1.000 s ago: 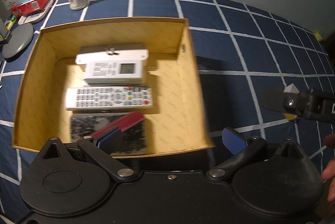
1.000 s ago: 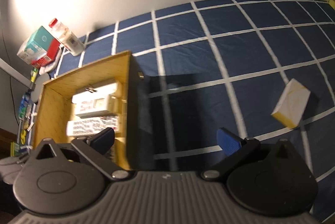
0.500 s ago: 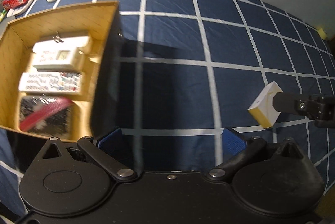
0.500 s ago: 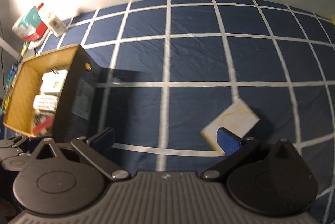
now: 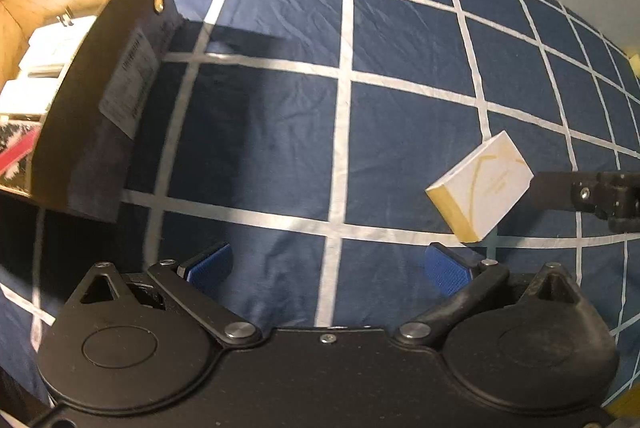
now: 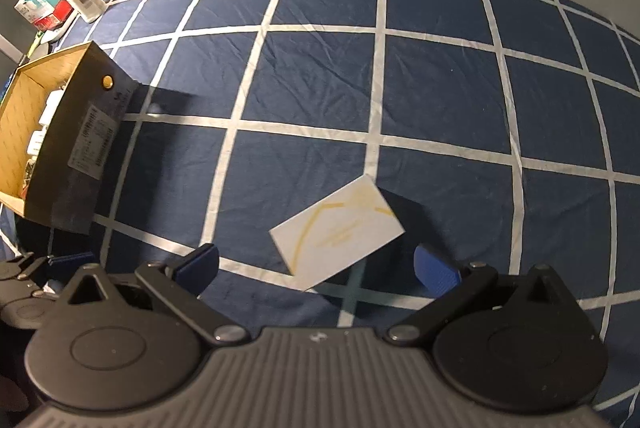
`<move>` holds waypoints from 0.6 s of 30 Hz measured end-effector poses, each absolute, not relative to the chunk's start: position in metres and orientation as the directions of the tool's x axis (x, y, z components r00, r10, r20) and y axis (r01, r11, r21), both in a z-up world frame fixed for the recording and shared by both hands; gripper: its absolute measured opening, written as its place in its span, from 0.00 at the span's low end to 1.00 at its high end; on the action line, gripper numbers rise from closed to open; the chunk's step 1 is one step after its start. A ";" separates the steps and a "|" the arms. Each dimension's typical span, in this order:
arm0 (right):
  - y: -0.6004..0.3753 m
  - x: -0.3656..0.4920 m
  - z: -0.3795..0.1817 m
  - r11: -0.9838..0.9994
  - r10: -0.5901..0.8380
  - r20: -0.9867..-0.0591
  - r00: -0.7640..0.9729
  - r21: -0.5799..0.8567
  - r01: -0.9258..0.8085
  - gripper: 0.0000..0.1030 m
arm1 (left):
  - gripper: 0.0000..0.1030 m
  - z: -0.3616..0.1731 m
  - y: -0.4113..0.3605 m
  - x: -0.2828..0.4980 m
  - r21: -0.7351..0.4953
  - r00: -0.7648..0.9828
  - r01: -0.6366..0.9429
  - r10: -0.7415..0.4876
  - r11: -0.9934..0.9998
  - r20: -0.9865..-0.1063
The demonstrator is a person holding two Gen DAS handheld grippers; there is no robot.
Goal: Organize objects
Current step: 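Move the right gripper to the small white box with yellow pattern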
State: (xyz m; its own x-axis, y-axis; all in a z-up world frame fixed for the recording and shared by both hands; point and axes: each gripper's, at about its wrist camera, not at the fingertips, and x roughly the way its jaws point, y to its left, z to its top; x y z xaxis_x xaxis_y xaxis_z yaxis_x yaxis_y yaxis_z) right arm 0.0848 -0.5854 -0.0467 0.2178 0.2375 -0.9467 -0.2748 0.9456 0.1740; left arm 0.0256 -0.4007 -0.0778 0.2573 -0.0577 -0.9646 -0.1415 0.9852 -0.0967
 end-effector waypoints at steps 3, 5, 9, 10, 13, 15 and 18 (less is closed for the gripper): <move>-0.592 0.096 -0.057 0.943 0.240 -0.950 0.197 0.180 -0.281 1.00 | 1.00 -0.086 -0.410 0.029 -0.091 0.245 -0.146 -0.053 0.985 -0.968; -0.593 0.103 -0.065 0.940 0.244 -0.953 0.180 0.187 -0.285 1.00 | 1.00 -0.092 -0.414 0.032 -0.083 0.233 -0.154 -0.046 0.984 -0.971; -0.593 0.116 -0.085 0.934 0.249 -0.958 0.141 0.199 -0.296 1.00 | 1.00 -0.104 -0.425 0.039 -0.077 0.211 -0.156 -0.043 0.985 -0.976; -0.593 0.118 -0.090 0.933 0.250 -0.959 0.132 0.202 -0.299 1.00 | 1.00 -0.108 -0.427 0.041 -0.076 0.205 -0.156 -0.043 0.985 -0.978; -0.595 0.126 -0.103 0.931 0.252 -0.962 0.108 0.211 -0.298 1.00 | 1.00 -0.115 -0.432 0.047 -0.079 0.189 -0.160 -0.048 0.984 -0.981; -0.597 0.130 -0.111 0.932 0.251 -0.963 0.093 0.215 -0.293 1.00 | 1.00 -0.120 -0.434 0.049 -0.079 0.181 -0.160 -0.050 0.984 -0.982; -0.597 0.133 -0.120 0.930 0.258 -0.963 0.079 0.226 -0.289 0.98 | 1.00 -0.125 -0.437 0.052 -0.076 0.166 -0.162 -0.048 0.984 -0.985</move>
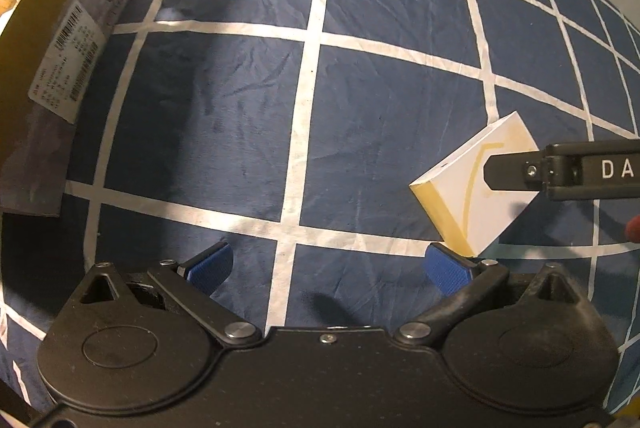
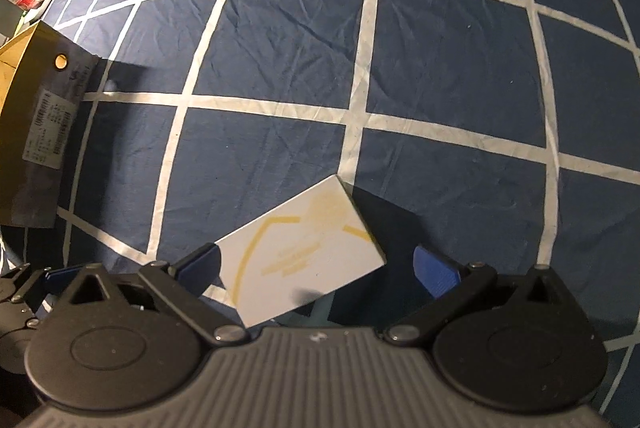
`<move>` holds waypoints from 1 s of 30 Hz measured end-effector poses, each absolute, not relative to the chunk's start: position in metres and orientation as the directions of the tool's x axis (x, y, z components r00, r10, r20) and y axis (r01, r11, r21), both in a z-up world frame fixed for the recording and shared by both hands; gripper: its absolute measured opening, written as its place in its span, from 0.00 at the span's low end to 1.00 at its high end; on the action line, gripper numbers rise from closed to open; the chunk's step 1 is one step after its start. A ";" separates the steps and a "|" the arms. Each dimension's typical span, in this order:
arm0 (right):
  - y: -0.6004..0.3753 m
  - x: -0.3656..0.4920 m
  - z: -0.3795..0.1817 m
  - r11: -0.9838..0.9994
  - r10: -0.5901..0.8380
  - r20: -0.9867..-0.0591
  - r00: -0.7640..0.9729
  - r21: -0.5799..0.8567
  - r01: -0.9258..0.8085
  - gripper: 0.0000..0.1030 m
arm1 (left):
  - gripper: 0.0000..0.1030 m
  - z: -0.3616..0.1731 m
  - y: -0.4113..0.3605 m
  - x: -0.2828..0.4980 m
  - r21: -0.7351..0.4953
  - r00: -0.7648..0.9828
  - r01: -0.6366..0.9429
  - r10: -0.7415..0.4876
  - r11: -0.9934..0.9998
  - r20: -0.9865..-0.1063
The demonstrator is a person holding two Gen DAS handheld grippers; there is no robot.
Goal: Organize objects
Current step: 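Move the right gripper to the small white box with yellow pattern, then close the right gripper on the small white box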
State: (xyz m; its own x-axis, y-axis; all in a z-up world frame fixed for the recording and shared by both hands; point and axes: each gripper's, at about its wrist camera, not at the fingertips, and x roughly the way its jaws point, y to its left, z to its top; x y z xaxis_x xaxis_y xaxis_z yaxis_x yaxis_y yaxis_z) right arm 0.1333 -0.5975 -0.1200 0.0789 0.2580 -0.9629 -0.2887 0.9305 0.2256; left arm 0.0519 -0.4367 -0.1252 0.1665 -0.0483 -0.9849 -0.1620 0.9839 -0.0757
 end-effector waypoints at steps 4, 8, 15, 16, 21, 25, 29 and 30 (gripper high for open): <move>-0.597 0.136 -0.128 0.928 0.271 -0.960 0.065 0.243 -0.283 0.92 | 1.00 -0.130 -0.438 0.056 -0.083 0.159 -0.160 -0.057 0.984 -0.986; -0.594 0.138 -0.133 0.928 0.261 -0.964 0.045 0.238 -0.288 0.83 | 1.00 -0.133 -0.439 0.058 -0.093 0.151 -0.154 -0.069 0.984 -0.986; -0.594 0.132 -0.135 0.936 0.276 -0.961 0.029 0.262 -0.235 0.82 | 1.00 -0.136 -0.437 0.058 -0.113 0.148 -0.145 -0.092 0.983 -0.985; -0.594 0.131 -0.135 0.938 0.282 -0.959 0.023 0.271 -0.219 0.82 | 1.00 -0.136 -0.436 0.058 -0.119 0.148 -0.143 -0.097 0.983 -0.984; -0.585 0.124 -0.138 0.932 0.340 -0.940 -0.018 0.339 -0.130 0.83 | 1.00 -0.136 -0.429 0.057 -0.148 0.142 -0.145 -0.128 0.978 -0.982; -0.576 0.122 -0.139 0.930 0.349 -0.937 -0.014 0.349 -0.116 0.83 | 1.00 -0.140 -0.426 0.060 -0.178 0.136 -0.156 -0.157 0.972 -0.978; -0.571 0.126 -0.141 0.929 0.345 -0.939 -0.004 0.342 -0.139 0.83 | 1.00 -0.145 -0.424 0.064 -0.204 0.135 -0.176 -0.182 0.963 -0.974; -0.571 0.128 -0.142 0.928 0.346 -0.938 -0.005 0.343 -0.147 0.83 | 1.00 -0.146 -0.424 0.065 -0.215 0.138 -0.184 -0.191 0.959 -0.972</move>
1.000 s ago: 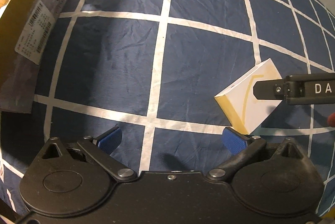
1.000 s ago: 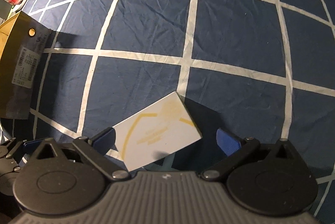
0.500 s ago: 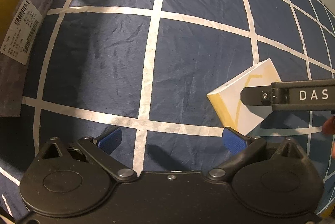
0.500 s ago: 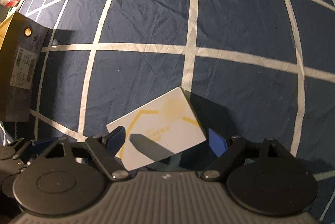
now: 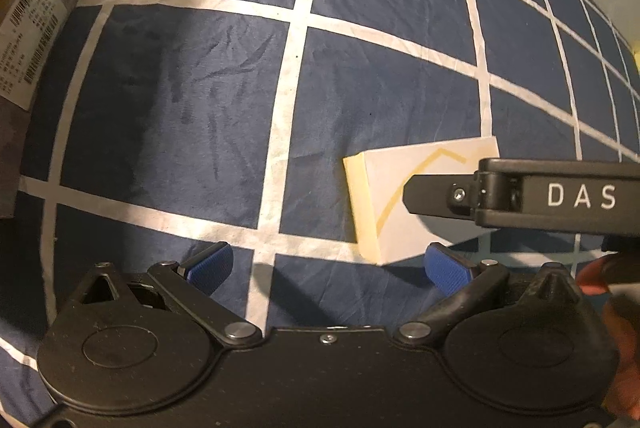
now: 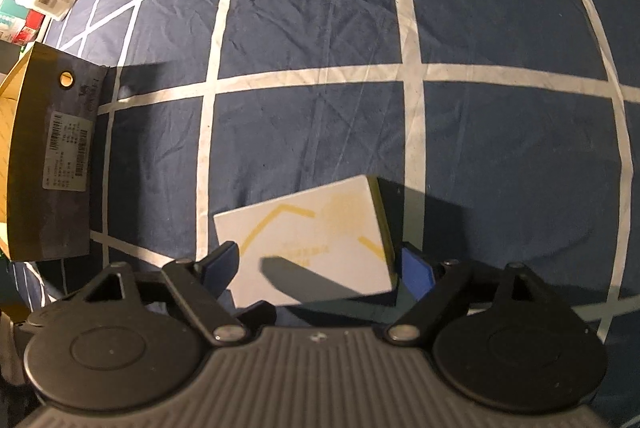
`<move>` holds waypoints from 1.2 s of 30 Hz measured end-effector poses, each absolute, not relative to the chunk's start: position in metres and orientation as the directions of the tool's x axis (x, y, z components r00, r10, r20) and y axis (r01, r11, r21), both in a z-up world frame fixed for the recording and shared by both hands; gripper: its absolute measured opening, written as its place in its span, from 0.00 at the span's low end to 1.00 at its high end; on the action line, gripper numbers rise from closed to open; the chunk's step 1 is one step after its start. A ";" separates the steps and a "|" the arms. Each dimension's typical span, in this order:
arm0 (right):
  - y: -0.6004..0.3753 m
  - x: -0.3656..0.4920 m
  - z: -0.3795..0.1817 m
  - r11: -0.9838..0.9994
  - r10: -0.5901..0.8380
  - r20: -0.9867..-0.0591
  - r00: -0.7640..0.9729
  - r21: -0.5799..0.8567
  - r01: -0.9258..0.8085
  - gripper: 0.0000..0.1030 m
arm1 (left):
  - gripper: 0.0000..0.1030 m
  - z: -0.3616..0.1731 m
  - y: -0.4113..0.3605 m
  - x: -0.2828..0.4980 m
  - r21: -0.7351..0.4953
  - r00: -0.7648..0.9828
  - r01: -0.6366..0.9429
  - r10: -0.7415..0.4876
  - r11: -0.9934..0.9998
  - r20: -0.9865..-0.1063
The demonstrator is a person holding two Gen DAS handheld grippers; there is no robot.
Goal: Organize objects
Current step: 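Close the right gripper on the small white box, then lift the small white box with the right gripper and carry it to the cardboard box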
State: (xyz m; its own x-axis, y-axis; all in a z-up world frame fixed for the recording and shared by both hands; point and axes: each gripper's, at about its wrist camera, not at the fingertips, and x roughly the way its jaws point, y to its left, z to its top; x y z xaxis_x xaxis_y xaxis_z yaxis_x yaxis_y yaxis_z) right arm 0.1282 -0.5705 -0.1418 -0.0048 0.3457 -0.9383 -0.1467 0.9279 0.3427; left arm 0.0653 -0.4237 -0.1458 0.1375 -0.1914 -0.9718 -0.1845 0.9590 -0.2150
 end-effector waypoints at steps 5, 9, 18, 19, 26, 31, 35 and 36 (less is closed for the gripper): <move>-0.566 0.136 -0.147 0.920 0.337 -0.941 -0.020 0.333 -0.207 0.83 | 1.00 -0.153 -0.424 0.073 -0.256 0.147 -0.214 -0.228 0.943 -0.963; -0.564 0.140 -0.150 0.906 0.351 -0.935 -0.040 0.350 -0.239 0.83 | 1.00 -0.157 -0.424 0.078 -0.285 0.156 -0.237 -0.253 0.929 -0.955; -0.563 0.144 -0.151 0.885 0.370 -0.927 -0.064 0.372 -0.278 0.82 | 0.97 -0.159 -0.431 0.087 -0.312 0.161 -0.253 -0.279 0.915 -0.947; -0.563 0.145 -0.151 0.884 0.370 -0.926 -0.067 0.374 -0.281 0.82 | 0.96 -0.159 -0.433 0.088 -0.314 0.163 -0.249 -0.280 0.916 -0.946; -0.564 0.148 -0.151 0.880 0.374 -0.924 -0.076 0.379 -0.287 0.79 | 0.77 -0.158 -0.437 0.091 -0.373 0.185 -0.229 -0.336 0.899 -0.923; -0.566 0.148 -0.150 0.881 0.378 -0.923 -0.074 0.383 -0.278 0.77 | 0.73 -0.157 -0.439 0.092 -0.383 0.183 -0.221 -0.348 0.897 -0.919; -0.567 0.148 -0.149 0.882 0.381 -0.922 -0.068 0.385 -0.270 0.77 | 0.72 -0.155 -0.439 0.093 -0.378 0.179 -0.210 -0.345 0.902 -0.922; -0.567 0.147 -0.149 0.883 0.381 -0.922 -0.064 0.384 -0.270 0.77 | 0.71 -0.154 -0.440 0.093 -0.375 0.176 -0.205 -0.342 0.904 -0.923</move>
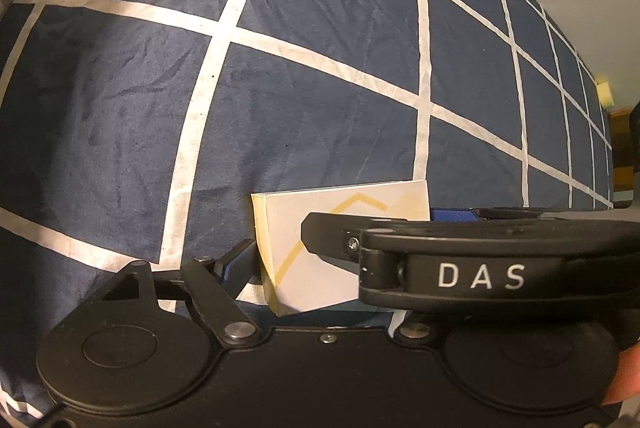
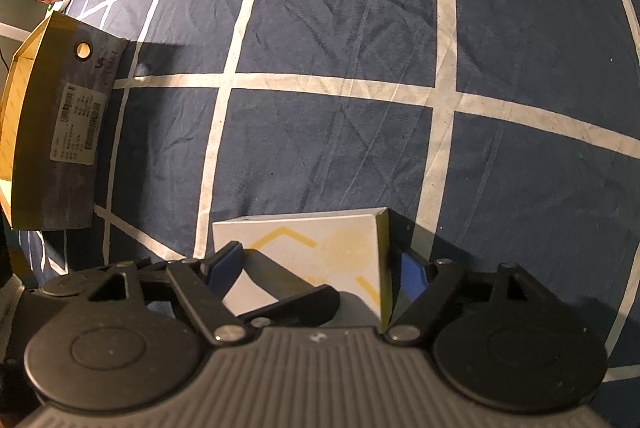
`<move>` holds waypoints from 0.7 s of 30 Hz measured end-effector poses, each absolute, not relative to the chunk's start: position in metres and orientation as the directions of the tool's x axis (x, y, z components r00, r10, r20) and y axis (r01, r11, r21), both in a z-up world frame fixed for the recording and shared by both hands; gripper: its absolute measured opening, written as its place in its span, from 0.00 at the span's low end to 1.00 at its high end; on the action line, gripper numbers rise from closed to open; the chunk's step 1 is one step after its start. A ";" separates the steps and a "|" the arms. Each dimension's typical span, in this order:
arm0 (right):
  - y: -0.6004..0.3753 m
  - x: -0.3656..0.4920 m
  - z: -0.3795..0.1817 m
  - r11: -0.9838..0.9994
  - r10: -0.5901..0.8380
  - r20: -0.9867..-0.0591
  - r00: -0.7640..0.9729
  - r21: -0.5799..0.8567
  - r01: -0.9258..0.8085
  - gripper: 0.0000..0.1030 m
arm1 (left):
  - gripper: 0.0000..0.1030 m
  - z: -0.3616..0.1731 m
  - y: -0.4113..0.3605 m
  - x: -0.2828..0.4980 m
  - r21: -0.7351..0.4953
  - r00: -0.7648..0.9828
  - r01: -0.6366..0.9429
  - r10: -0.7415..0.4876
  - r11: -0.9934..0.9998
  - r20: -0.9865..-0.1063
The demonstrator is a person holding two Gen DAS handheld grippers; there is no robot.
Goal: Organize objects
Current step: 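Lift the small white box with the right gripper and carry it to the cardboard box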
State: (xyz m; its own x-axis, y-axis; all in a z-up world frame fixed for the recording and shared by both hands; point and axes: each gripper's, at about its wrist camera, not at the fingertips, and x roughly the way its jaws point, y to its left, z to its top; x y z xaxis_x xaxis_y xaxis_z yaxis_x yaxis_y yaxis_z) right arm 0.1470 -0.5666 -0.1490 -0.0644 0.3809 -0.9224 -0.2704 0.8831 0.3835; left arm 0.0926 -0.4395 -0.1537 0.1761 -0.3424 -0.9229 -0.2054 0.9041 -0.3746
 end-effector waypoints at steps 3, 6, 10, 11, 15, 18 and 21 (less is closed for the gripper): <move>-0.566 0.144 -0.147 0.888 0.374 -0.926 -0.048 0.373 -0.270 0.77 | 0.69 -0.150 -0.440 0.093 -0.367 0.167 -0.188 -0.338 0.911 -0.926; -0.565 0.140 -0.143 0.893 0.374 -0.927 -0.034 0.370 -0.256 0.76 | 0.69 -0.145 -0.439 0.092 -0.357 0.169 -0.168 -0.330 0.919 -0.929; -0.564 0.131 -0.134 0.897 0.380 -0.925 -0.014 0.372 -0.238 0.75 | 0.68 -0.137 -0.437 0.086 -0.348 0.172 -0.140 -0.324 0.927 -0.930; -0.563 0.129 -0.132 0.898 0.381 -0.925 -0.008 0.372 -0.235 0.75 | 0.68 -0.134 -0.436 0.084 -0.348 0.176 -0.133 -0.323 0.928 -0.930; -0.554 0.118 -0.119 0.900 0.386 -0.922 0.022 0.371 -0.228 0.75 | 0.68 -0.122 -0.428 0.075 -0.341 0.194 -0.110 -0.317 0.934 -0.929; -0.544 0.109 -0.107 0.903 0.387 -0.921 0.045 0.369 -0.219 0.75 | 0.68 -0.112 -0.418 0.068 -0.336 0.204 -0.089 -0.314 0.938 -0.927; -0.531 0.100 -0.095 0.905 0.390 -0.918 0.068 0.369 -0.211 0.75 | 0.68 -0.100 -0.406 0.061 -0.335 0.217 -0.071 -0.313 0.940 -0.925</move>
State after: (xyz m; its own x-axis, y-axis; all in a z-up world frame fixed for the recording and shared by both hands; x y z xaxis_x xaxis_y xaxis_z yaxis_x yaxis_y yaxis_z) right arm 0.1001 -0.5313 -0.0955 0.0676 0.3901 -0.9183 -0.2109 0.9052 0.3690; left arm 0.0605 -0.4056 -0.0997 0.2172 -0.3131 -0.9246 -0.0708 0.9396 -0.3348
